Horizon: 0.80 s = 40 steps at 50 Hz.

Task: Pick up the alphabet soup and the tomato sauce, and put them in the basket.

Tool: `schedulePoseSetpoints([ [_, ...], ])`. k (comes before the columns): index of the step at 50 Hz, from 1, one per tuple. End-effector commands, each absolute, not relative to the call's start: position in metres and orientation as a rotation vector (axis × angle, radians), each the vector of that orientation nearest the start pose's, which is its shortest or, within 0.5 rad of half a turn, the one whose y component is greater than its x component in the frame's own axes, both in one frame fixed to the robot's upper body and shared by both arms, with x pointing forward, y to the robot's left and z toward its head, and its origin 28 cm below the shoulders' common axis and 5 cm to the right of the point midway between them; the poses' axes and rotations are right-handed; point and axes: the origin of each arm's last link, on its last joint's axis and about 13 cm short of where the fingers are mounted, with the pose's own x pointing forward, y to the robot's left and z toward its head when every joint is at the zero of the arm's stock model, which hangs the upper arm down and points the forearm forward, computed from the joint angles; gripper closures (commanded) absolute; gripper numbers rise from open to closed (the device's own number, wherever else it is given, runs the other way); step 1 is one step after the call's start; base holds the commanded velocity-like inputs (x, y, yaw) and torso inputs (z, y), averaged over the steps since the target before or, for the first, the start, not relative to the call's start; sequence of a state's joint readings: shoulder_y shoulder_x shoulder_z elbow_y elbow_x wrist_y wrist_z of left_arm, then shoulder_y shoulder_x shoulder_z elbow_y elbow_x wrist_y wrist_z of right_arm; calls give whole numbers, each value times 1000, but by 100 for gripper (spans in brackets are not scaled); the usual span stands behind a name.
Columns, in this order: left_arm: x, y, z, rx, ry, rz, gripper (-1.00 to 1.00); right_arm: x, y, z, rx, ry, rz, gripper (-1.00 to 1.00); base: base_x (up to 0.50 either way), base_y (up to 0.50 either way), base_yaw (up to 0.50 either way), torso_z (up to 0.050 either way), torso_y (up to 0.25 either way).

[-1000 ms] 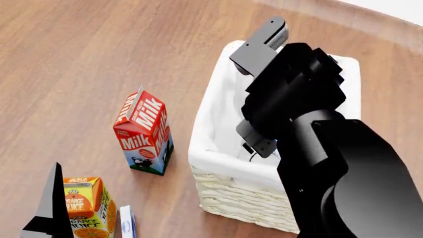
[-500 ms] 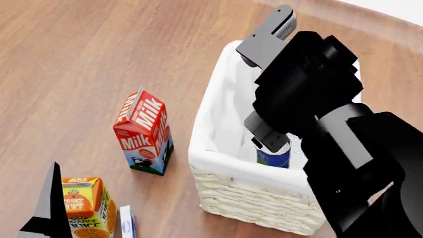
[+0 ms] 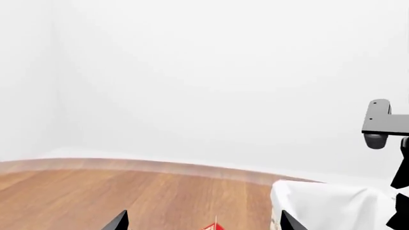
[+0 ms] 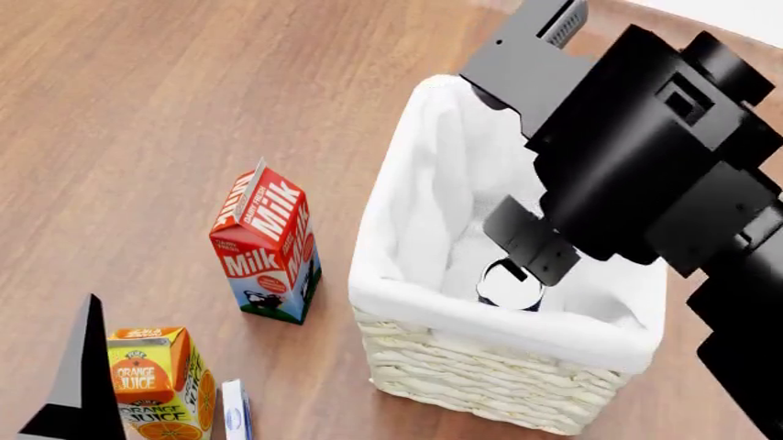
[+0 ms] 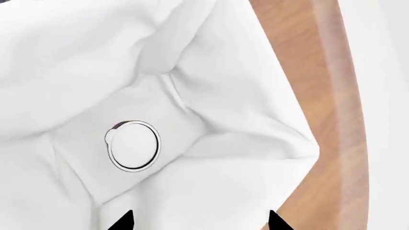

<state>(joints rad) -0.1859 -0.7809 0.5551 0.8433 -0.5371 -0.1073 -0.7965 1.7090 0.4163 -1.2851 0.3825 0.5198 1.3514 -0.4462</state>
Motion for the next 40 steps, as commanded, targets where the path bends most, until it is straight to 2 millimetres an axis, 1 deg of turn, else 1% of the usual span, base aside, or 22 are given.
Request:
schedulePoseSetpoints([
  [1,156,205,169,-45,-421,-125,-100,332,-148,338,-854,693,296,-100,0,0,0,0,0],
  [5,155,205,170,-47,-425,-123,-100,322,-148,341,-865,665,314,-100,0,0,0,0,0],
  [6,154,206,171,-48,-426,-122,-100,316,-149,347,-864,642,315,-100,0,0,0,0,0],
  [10,154,206,171,-49,-426,-121,-100,301,-153,358,-882,599,310,-100,0,0,0,0,0],
  [11,154,206,172,-49,-429,-123,-100,293,-155,364,-867,572,315,-100,0,0,0,0,0],
  [13,153,205,172,-49,-431,-124,-100,284,-157,366,-863,554,312,-100,0,0,0,0,0],
  [19,151,205,173,-47,-435,-125,-100,263,-162,362,-844,482,308,-100,0,0,0,0,0],
  [21,151,205,172,-47,-435,-125,-100,259,-163,360,-835,469,301,-100,0,0,0,0,0],
  [25,151,205,174,-48,-436,-123,-100,248,-166,348,-801,432,285,-100,0,0,0,0,0],
  [28,151,205,174,-49,-437,-123,-100,241,-168,336,-748,351,265,-100,0,0,0,0,0],
  [30,151,206,175,-51,-439,-121,-100,237,-168,326,-736,322,253,-100,0,0,0,0,0],
  [32,150,207,175,-51,-440,-117,-100,228,-170,310,-715,299,255,-100,0,0,0,0,0],
  [36,150,206,176,-51,-440,-116,-100,218,-170,291,-662,230,259,-100,0,0,0,0,0],
  [40,150,206,174,-51,-439,-118,-100,209,-170,274,-633,213,247,-100,0,0,0,0,0],
])
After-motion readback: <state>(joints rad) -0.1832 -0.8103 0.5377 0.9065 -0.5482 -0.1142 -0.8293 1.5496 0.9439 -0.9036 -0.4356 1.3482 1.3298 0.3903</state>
